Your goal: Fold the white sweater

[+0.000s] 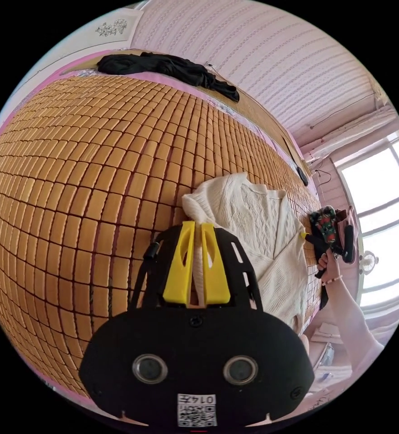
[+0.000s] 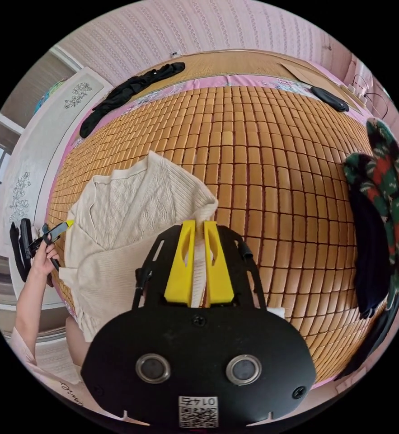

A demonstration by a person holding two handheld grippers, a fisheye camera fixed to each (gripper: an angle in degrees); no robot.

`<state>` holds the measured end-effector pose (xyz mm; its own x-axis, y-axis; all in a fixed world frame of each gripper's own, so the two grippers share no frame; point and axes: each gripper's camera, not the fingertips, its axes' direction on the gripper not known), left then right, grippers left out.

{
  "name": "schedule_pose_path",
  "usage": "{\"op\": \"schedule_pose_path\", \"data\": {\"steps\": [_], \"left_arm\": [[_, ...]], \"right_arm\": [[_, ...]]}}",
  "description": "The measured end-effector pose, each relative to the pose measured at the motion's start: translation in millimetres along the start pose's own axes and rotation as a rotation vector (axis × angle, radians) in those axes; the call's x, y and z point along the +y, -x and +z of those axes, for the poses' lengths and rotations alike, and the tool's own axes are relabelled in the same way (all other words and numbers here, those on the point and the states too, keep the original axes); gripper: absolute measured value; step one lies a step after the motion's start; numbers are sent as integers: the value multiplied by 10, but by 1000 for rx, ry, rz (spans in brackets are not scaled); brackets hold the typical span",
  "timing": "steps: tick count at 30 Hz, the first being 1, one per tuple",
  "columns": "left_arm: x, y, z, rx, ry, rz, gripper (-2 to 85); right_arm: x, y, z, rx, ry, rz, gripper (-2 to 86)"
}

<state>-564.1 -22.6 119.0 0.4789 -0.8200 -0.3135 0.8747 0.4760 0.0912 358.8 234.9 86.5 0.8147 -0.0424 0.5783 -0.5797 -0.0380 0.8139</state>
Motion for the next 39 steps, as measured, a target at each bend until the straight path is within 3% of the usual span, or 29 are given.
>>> {"op": "schedule_pose_path", "data": {"steps": [4, 8, 11, 14, 17, 21, 27, 34, 36, 38, 39], "left_arm": [[201, 13, -423, 168, -95, 38, -5], [828, -167, -1064, 297, -132, 248, -7], [1575, -279, -1389, 261, -66, 420, -4], [2291, -178, -1311, 139, 84, 382, 3], [2758, 53, -1216, 42, 161, 202, 8], [3046, -20, -1418, 47, 102, 164, 5], [3302, -964, -1425, -50, 25, 417, -8], [3876, -2414, -548, -58, -7, 729, -10], [3989, -2626, -427, -96, -32, 782, -10], [4125, -2713, -144, -147, 21, 798, -10], [4160, -2702, -61, -162, 43, 792, -10]], "right_arm": [[248, -68, -477, -175, -134, -84, 4], [965, -129, -1105, -331, -273, -256, -1], [1648, -253, -1290, -336, -234, -312, 0], [2184, -462, -1022, -367, -70, -219, 3], [2514, -539, -643, -271, 143, -121, 7], [2710, -466, -660, -222, 133, -89, 6], [2571, 296, -770, -58, 48, -252, -2], [2026, 1871, -311, 55, 21, -642, -9], [1855, 2037, -146, 104, 57, -640, -9], [1684, 2087, 426, 199, 325, -642, -9], [1664, 2085, 494, 189, 340, -643, -10]]}}
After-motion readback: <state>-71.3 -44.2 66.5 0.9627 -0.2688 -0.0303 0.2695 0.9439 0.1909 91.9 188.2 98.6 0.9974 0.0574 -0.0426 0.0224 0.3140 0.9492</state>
